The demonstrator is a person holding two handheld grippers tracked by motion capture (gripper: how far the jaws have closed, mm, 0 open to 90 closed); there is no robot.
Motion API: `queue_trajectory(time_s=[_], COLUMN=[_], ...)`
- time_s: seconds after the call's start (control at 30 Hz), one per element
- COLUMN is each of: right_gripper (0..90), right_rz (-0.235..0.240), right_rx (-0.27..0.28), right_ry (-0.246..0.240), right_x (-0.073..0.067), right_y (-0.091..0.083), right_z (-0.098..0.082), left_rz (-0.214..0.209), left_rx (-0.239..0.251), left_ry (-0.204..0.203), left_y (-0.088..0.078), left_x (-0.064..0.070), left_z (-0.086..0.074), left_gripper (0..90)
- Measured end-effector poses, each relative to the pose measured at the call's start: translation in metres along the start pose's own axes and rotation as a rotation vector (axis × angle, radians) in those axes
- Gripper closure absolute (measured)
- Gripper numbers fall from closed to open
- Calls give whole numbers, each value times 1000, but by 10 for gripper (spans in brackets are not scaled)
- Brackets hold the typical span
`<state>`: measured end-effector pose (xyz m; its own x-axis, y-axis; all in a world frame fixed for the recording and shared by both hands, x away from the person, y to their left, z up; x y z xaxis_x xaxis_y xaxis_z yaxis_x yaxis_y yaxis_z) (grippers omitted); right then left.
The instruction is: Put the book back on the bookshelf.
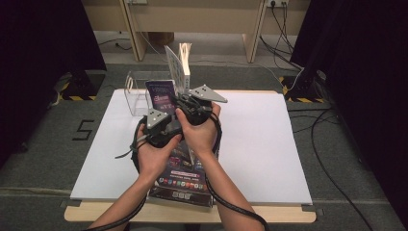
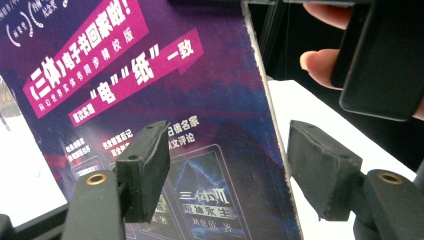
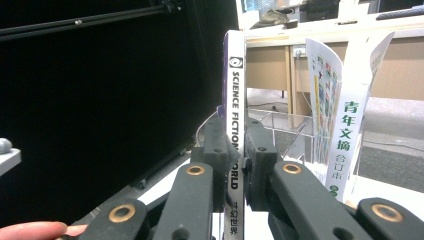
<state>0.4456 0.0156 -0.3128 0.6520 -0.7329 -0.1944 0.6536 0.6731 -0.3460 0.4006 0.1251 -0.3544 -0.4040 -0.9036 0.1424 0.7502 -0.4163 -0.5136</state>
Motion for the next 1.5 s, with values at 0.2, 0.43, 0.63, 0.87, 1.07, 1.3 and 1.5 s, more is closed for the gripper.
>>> queue_trajectory(time_s=[0.2,0.43,0.63,0.87,1.07,1.3,1.5], right_gripper=[832,831,830,821,804,792,783], right_rz=[0,-8,6,43,55,39,41], right_rx=[-7,-13,-22,-52,-57,-52,-45], right_ry=[0,-1,8,-25,-62,-62,-68], right_x=[0,-2,-2,-10,-20,-26,-29], right_y=[-1,0,-1,1,4,7,10], right_z=[0,-1,-1,-1,-1,-1,-3], left_rz=[5,28,11,-25,-12,34,85], left_rx=[-11,-16,-20,-10,-1,8,12], left_ry=[-19,-21,-38,-89,-96,-85,-80], left_y=[6,6,5,-4,-14,-20,-24], left_x=[0,3,2,-4,-8,-10,-10], left_z=[-3,-3,-3,-10,-15,-19,-24], left_gripper=[348,362,396,478,552,643,692])
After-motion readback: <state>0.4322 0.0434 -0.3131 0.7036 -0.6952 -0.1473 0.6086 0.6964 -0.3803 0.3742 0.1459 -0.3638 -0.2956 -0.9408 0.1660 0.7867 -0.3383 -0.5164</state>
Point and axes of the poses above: each handheld gripper's, and its own axes: y roughly forward along the jaws, z roughly out of its top, x roughly to its right, the point moved 2 cm from there along y, roughly forward along the jaws, and after that the axes turned 11 degrees about -x, right-handed, at the moved point
